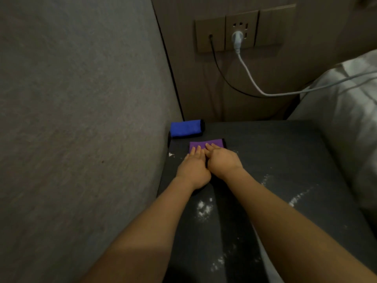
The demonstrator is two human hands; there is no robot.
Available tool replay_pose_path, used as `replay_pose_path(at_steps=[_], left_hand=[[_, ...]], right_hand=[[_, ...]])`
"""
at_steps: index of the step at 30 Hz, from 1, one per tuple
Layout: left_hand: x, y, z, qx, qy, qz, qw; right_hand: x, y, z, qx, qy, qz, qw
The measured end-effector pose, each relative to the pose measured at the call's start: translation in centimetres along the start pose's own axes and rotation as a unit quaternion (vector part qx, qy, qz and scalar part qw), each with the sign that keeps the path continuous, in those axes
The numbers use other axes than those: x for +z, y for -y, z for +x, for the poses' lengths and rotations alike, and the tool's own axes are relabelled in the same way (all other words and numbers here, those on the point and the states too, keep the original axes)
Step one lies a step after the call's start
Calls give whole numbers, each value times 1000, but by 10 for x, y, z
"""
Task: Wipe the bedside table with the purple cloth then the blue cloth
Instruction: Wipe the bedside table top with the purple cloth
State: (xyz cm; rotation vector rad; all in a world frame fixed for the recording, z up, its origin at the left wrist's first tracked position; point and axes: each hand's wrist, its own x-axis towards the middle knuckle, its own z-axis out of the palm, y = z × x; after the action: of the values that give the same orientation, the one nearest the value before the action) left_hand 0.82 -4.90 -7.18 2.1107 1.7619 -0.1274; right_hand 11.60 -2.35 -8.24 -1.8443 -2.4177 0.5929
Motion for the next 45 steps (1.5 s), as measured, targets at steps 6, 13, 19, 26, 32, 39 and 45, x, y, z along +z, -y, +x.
replay_pose_path(at_steps=[6,13,19,26,32,39,45], left_hand=[[14,-71,10,50,14,-2,999],[30,-139,21,97,6,21,995],[38,-182,29,120,16,21,992],[44,-229,31,144,27,17,989],[45,-227,27,160,27,44,986],[37,-189,15,154,18,70,985],[27,-120,-1,119,17,71,990]], right_hand=[[-15,-67,-37,51,-26,-3,998],[-30,-131,-72,89,-48,0,995],[-39,-173,-91,106,-77,-4,991],[-47,-214,-115,118,-78,-42,989],[-43,-202,-119,146,-86,-28,985],[-35,-157,-112,174,-89,-26,980],[-19,-92,-85,153,-64,-20,986]])
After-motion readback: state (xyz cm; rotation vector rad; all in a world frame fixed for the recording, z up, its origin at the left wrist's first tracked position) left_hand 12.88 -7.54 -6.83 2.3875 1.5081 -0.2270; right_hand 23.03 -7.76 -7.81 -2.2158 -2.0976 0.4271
